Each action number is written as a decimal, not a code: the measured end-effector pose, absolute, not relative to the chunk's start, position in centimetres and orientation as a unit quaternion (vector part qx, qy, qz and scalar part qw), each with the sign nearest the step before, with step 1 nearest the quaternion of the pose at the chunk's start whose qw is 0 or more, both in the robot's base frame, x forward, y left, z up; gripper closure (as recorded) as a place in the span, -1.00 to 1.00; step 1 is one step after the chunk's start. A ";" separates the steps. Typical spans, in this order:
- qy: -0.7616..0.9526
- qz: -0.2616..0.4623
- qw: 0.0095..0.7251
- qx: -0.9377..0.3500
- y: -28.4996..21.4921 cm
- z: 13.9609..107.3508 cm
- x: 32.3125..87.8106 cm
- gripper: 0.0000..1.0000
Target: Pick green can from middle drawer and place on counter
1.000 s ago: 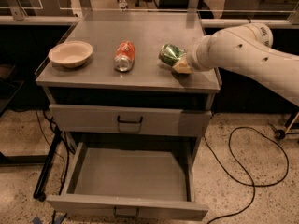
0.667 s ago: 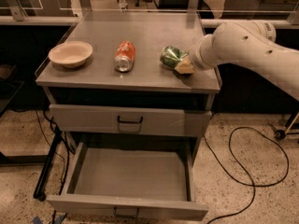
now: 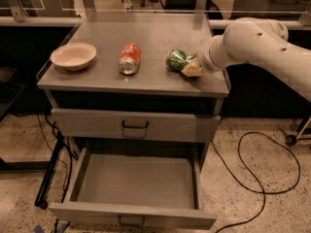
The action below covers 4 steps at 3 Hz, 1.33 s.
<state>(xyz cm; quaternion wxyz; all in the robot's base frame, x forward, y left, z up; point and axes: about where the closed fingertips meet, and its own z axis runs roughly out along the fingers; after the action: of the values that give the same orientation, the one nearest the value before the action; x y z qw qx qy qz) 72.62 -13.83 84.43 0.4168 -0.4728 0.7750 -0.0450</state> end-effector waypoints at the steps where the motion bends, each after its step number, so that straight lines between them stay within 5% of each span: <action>1: 0.775 -0.045 0.417 -0.473 -13.8 84.4 72.6 0.01; 3: 0.775 -0.045 0.417 -0.473 -13.8 84.4 72.6 -0.90; 4: 0.775 -0.045 0.417 -0.473 -13.8 84.4 72.6 -1.00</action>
Offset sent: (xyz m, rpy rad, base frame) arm 0.0000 0.0000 0.0000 0.0000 0.0000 0.0000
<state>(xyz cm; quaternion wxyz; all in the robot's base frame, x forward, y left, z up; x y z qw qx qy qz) 72.62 -13.81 84.42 0.4168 -0.4729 0.7750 -0.0450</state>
